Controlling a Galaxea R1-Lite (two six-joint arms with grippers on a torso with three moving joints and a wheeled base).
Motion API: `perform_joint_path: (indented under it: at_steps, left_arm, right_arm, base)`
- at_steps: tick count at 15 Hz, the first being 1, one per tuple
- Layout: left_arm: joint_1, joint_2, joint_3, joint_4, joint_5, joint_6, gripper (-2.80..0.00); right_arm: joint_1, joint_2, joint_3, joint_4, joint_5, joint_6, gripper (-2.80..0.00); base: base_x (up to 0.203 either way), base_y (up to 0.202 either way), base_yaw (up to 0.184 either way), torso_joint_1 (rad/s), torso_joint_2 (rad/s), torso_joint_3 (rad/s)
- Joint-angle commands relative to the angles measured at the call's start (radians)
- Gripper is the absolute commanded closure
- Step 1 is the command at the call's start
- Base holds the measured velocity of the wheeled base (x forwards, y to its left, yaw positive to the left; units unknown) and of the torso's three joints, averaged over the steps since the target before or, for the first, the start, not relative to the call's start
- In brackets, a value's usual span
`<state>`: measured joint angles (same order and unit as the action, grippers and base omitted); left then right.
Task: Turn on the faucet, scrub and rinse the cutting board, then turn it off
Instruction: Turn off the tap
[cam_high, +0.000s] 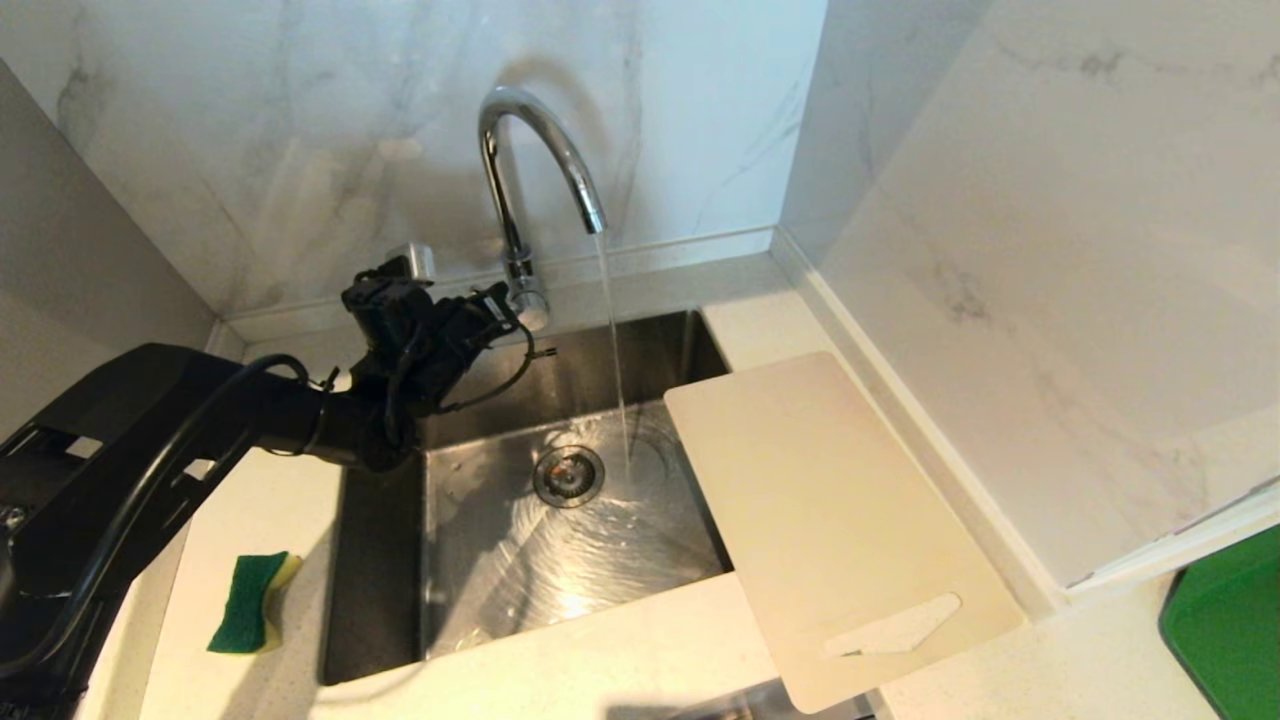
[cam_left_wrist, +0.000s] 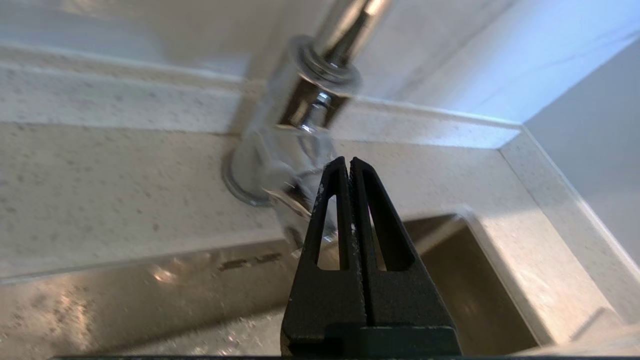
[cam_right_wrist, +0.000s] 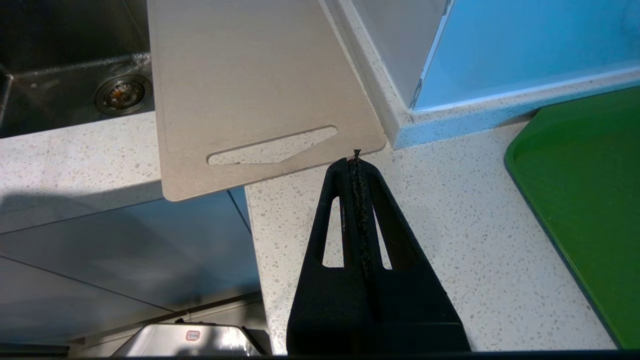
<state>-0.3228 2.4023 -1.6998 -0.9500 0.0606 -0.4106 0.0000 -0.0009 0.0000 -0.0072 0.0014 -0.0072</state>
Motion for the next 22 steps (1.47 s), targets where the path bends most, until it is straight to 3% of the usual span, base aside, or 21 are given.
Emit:
perform_joint_path:
  at_steps: [1, 22]
  left_arm:
    - [0.016, 0.024, -0.027, -0.003, 0.001, -0.002, 0.0]
    - [0.055, 0.057, -0.092, 0.024, -0.008, 0.0, 0.0]
  right_arm:
    - [0.0, 0.001, 0.002, 0.0, 0.0, 0.0, 0.0]
    - [0.0, 0.001, 0.002, 0.0, 0.0, 0.0, 0.0]
  base:
    - [0.0, 0.0, 0.0, 0.0, 0.0, 0.0]
    - [0.0, 0.0, 0.0, 0.0, 0.0, 0.0]
